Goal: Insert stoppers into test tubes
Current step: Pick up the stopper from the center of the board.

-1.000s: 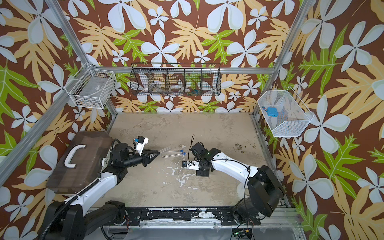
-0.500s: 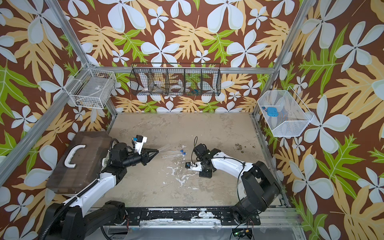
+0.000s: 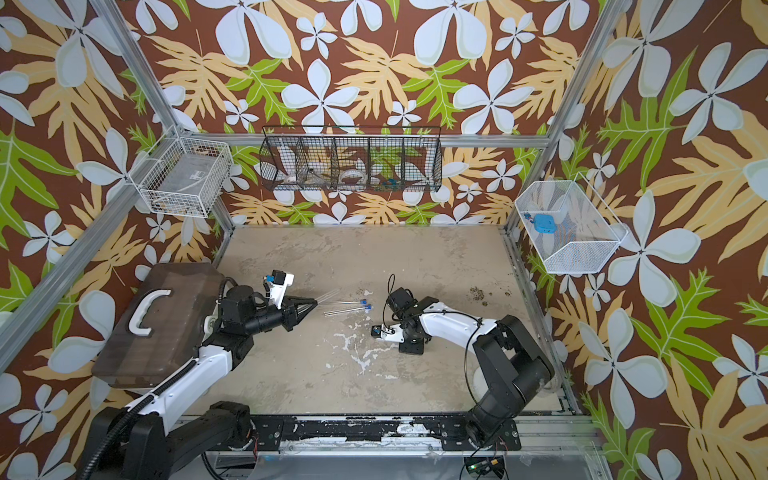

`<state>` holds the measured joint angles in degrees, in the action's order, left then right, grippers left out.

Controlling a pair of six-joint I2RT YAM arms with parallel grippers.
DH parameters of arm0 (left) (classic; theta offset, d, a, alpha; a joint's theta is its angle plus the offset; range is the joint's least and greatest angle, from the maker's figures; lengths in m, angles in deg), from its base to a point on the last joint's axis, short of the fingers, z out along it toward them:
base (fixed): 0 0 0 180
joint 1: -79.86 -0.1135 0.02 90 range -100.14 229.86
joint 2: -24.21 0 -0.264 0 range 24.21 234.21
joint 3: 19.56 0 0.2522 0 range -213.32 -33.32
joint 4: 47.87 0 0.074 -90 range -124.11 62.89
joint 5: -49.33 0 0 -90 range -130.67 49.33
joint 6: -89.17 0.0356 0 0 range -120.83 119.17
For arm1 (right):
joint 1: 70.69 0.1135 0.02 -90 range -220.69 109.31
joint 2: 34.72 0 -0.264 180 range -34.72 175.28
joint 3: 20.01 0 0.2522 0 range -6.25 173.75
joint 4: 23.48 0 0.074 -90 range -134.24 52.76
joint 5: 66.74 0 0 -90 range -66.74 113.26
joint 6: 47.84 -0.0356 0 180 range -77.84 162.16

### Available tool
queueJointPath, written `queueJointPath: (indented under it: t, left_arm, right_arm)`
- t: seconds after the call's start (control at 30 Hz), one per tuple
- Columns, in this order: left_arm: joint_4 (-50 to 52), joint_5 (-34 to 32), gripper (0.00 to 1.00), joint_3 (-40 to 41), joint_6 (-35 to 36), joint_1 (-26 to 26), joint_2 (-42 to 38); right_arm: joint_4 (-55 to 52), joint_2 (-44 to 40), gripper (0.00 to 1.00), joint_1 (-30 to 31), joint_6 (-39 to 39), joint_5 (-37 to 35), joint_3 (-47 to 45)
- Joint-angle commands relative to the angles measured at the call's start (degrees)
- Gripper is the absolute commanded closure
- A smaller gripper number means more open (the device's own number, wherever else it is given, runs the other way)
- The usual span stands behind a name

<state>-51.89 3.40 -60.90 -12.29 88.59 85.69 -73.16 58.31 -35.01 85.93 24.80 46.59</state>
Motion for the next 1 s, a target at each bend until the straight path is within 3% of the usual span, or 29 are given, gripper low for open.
queueJointPath:
  t: [0.0,0.17,0.97]
  left_arm:
    - [-0.73,0.60,0.95,0.15,0.13,-0.12,-0.21]
    - [-0.84,0.72,0.95,0.24,0.19,-0.12,-0.21]
    - [-0.85,0.86,0.95,0.24,0.10,-0.06,-0.39]
  right_arm:
    - [0.19,0.33,0.56,-0.01,-0.06,0.14,-0.28]
    - [0.92,0.39,0.62,-0.45,-0.36,-0.79,-0.79]
    - [1.69,0.96,0.72,-0.66,-0.93,-0.05,-0.64]
